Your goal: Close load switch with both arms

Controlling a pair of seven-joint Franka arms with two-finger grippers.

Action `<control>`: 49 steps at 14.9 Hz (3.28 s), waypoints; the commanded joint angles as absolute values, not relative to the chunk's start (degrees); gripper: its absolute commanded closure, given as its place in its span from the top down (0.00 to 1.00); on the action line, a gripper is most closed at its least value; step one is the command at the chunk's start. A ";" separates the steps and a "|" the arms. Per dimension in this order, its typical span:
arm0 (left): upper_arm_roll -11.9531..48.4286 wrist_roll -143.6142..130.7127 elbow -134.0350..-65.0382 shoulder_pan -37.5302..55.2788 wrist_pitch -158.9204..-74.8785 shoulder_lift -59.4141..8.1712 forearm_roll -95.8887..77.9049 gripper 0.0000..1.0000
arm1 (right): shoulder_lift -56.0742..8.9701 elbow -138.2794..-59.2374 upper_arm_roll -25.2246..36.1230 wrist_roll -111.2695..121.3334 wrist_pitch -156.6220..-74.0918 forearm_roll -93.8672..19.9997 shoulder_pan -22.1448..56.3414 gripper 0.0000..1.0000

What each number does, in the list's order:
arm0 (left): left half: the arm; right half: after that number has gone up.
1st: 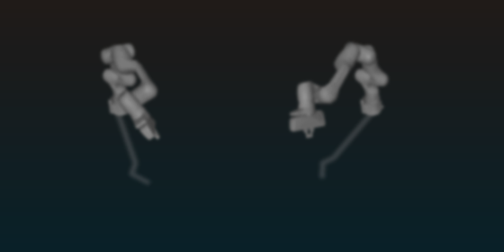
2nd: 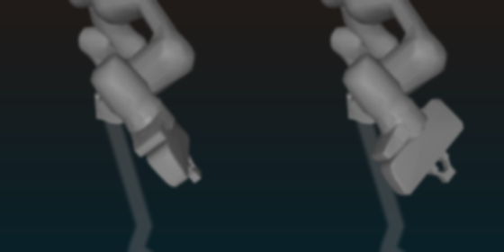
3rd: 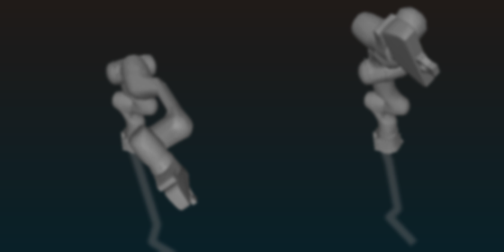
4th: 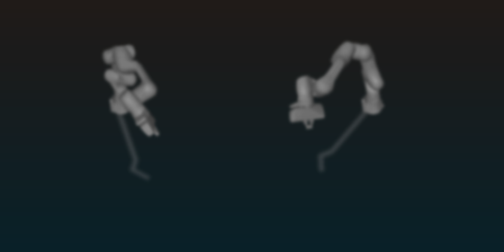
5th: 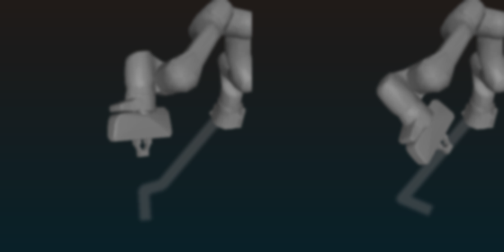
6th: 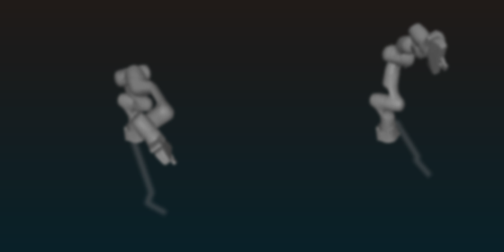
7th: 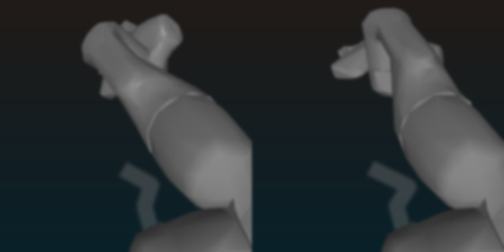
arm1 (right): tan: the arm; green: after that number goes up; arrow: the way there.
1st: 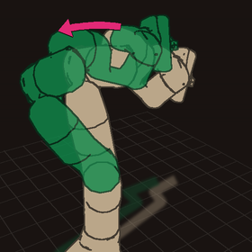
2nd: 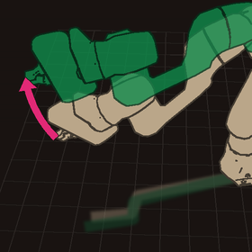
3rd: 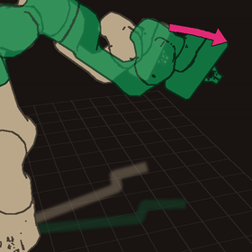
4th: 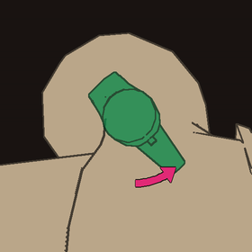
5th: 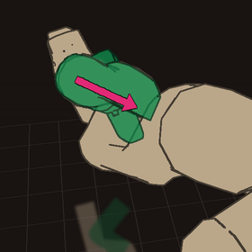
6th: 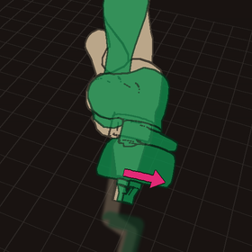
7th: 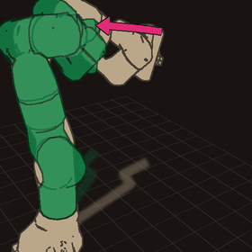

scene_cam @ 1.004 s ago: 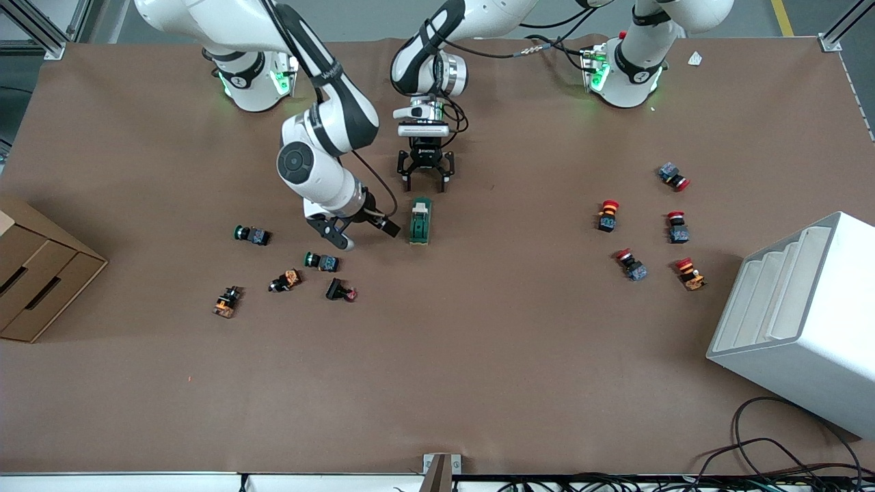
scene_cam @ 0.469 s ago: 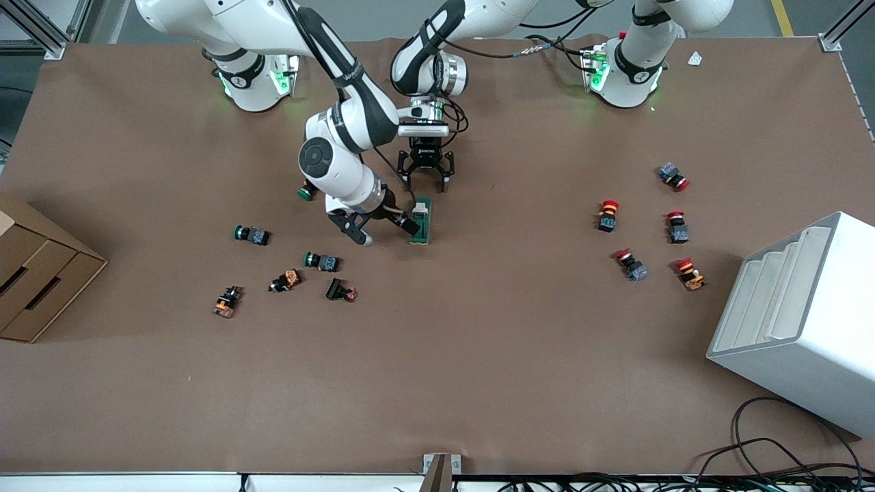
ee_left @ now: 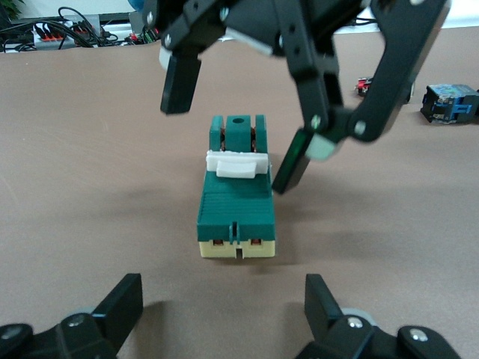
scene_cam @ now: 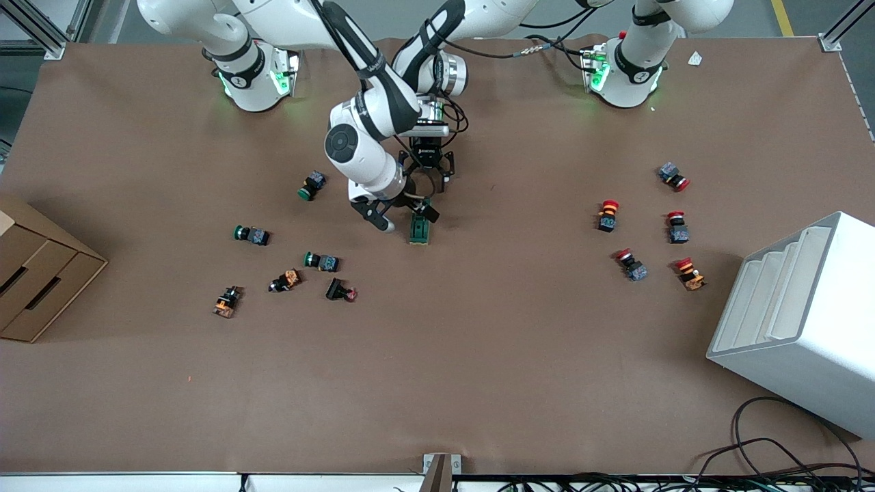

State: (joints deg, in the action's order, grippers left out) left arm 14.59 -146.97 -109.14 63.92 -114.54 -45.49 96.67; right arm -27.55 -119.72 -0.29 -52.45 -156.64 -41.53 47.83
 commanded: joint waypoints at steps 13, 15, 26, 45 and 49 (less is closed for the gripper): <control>14.77 -146.34 -108.19 63.98 -115.58 -47.99 95.98 0.96 | -29.88 -116.10 0.18 -52.56 -156.97 -45.44 48.60 1.00; 14.77 -146.34 -108.11 63.98 -115.58 -47.90 95.98 0.96 | -29.88 -116.02 0.26 -52.56 -156.97 -45.53 48.52 1.00; 14.68 -146.34 -108.02 63.90 -115.58 -47.90 95.98 0.96 | -29.88 -111.54 0.35 -51.94 -155.92 -45.44 44.04 1.00; 14.41 -146.34 -108.02 63.90 -115.58 -47.90 95.98 0.96 | -36.12 -103.45 0.53 -52.21 -152.23 -45.35 42.19 1.00; 14.41 -146.34 -108.02 63.81 -115.58 -47.99 95.98 0.96 | -37.53 -102.22 0.70 -51.94 -152.23 -44.65 41.40 1.00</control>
State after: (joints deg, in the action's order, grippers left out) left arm 14.55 -146.97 -109.14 63.91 -114.54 -45.50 96.67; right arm -35.55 -104.24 0.97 -52.89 -152.08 -44.30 42.45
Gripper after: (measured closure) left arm 0.035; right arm 0.000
